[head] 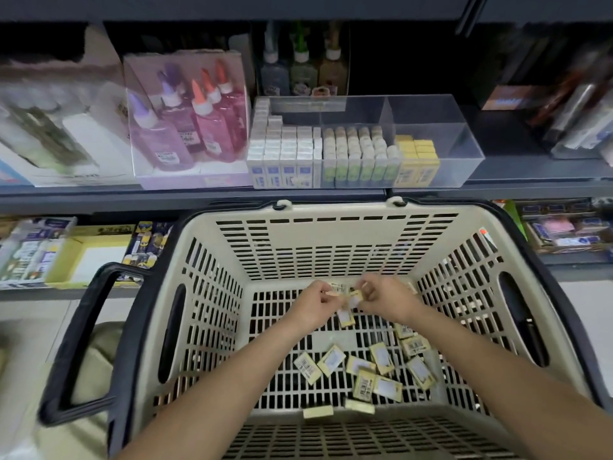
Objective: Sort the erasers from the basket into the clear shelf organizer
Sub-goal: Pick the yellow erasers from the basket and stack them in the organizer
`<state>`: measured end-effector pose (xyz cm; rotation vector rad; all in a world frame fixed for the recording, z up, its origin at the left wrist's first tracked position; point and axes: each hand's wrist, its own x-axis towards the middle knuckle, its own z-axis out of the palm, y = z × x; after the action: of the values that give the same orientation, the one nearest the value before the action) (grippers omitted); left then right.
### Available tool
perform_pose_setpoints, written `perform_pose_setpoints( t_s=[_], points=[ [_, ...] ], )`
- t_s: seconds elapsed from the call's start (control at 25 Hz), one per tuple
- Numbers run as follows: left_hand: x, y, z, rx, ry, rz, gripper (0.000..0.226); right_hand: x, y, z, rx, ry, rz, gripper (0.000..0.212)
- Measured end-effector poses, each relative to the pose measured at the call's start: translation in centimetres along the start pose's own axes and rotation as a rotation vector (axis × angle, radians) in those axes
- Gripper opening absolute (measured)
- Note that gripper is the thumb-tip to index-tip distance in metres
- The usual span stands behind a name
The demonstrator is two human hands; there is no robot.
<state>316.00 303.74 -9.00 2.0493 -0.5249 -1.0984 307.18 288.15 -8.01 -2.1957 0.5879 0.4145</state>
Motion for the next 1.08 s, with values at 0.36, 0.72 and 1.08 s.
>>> perform_pose_setpoints(
  t_s=[0.36, 0.72, 1.08],
  points=[
    [0.3, -1.5, -1.2, 0.022, 0.108, 0.000, 0.035, 1.5, -1.4, 1.3, 0.068, 0.133, 0.067, 0.022],
    [-0.7, -2.7, -4.6, -0.831, -0.038, -0.337, 0.027, 2.3, -1.6, 4.3, -0.152, 0.154, 0.128, 0.018],
    [-0.7, -1.1, -3.5, -0.774, -0.309, -0.217, 0.040, 1.0, -3.6, 1.3, 0.422, -0.057, -0.033, 0.018]
  ],
)
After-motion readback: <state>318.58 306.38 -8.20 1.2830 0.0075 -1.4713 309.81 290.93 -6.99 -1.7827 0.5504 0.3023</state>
